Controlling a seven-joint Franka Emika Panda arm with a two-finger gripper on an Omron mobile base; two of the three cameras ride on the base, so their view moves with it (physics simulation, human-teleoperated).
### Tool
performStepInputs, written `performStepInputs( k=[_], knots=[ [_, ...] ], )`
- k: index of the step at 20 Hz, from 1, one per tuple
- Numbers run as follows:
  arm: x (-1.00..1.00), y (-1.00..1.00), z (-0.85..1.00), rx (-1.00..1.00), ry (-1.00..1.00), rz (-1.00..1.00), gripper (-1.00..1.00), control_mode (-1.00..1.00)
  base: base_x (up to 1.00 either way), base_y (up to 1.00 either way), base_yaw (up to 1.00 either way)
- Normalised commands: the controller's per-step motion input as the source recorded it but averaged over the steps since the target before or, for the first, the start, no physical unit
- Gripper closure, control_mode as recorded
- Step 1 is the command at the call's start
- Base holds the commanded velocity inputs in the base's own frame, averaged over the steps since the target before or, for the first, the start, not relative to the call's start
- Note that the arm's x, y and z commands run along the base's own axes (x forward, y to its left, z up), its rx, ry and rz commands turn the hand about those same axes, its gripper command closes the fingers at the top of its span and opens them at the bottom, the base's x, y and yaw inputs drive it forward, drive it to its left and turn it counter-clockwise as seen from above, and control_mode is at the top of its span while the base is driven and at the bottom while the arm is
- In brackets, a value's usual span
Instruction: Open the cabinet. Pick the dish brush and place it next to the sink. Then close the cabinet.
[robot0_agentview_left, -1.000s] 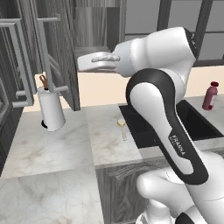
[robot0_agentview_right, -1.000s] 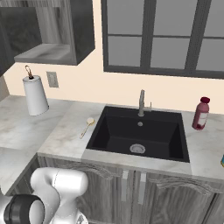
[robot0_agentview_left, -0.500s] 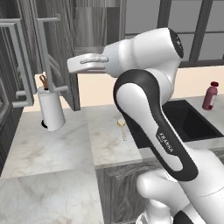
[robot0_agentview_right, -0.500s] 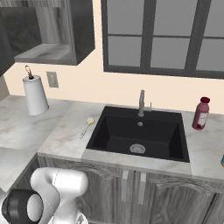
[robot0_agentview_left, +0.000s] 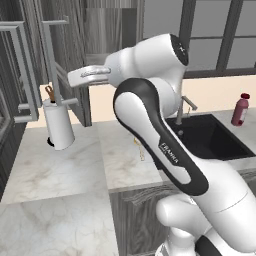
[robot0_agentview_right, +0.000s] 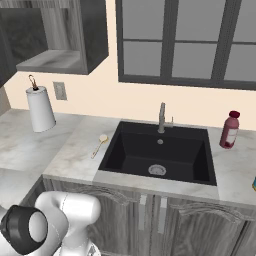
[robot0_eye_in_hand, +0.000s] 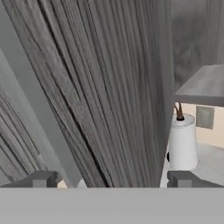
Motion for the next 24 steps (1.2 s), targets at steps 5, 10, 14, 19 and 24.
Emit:
performStepInputs(
  k=[5, 10, 14, 19, 24],
  knots=[
    [0.3, -0.01, -0.15, -0.13, -0.06, 0.0, -1.0, -1.0, 0.0, 0.0, 0.0],
    [0.26, -0.23, -0.07, -0.16, -0.03, -0.05, -1.0, -1.0, 0.0, 0.0, 0.0],
    [0.3, -0.29, -0.01, -0.14, -0.02, -0.09, -1.0, -1.0, 0.0, 0.0, 0.0],
    [0.32, -0.31, 0.0, -0.11, -0.01, -0.11, -1.0, -1.0, 0.0, 0.0, 0.0],
    [0.36, -0.38, -0.02, -0.06, 0.0, -0.13, -1.0, -1.0, 0.0, 0.0, 0.0]
  ],
)
